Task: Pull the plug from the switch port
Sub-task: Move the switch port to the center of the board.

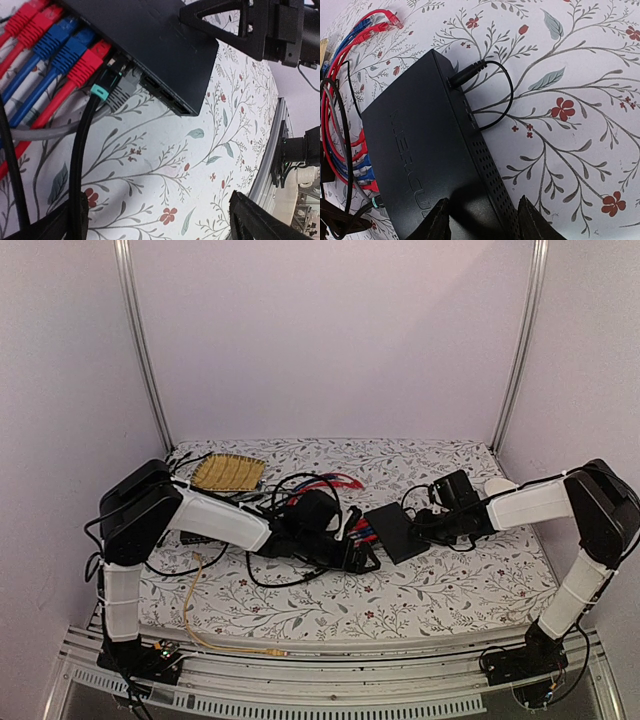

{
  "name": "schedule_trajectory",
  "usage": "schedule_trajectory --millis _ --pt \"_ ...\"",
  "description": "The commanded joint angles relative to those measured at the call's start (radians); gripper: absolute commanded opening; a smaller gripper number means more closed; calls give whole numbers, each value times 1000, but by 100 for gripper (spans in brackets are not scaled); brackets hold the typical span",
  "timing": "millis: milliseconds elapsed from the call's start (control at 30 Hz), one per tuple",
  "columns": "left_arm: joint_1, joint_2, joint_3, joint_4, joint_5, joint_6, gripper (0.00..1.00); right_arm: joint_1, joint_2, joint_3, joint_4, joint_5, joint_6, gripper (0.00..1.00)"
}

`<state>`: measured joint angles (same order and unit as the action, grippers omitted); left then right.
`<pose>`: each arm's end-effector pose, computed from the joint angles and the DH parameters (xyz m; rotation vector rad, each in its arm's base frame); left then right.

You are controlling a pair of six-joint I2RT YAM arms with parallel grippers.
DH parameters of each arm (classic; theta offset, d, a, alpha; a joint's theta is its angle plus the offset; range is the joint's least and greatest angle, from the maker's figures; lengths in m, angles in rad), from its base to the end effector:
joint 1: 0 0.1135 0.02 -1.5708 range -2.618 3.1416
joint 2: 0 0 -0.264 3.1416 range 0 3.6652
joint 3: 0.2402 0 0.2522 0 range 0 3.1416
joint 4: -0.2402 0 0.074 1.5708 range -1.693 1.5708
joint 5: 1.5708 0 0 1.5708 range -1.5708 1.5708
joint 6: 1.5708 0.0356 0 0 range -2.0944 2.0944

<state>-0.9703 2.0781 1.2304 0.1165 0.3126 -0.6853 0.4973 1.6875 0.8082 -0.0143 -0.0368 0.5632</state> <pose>0.2371 -0.3656 0.1283 0.5431 2.5146 -1.1171 0.2822 0.1547 0.1399 0.0670 2.5307 0.4911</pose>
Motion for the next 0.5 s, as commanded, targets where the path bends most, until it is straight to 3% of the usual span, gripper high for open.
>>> schedule_trajectory --millis 0,467 --pt "-20 -59 16 -127 29 9 98 -5 9 -25 33 -33 -36 44" --pt "-25 -221 -33 -214 -259 53 98 -6 13 -67 102 -168 -46 45"
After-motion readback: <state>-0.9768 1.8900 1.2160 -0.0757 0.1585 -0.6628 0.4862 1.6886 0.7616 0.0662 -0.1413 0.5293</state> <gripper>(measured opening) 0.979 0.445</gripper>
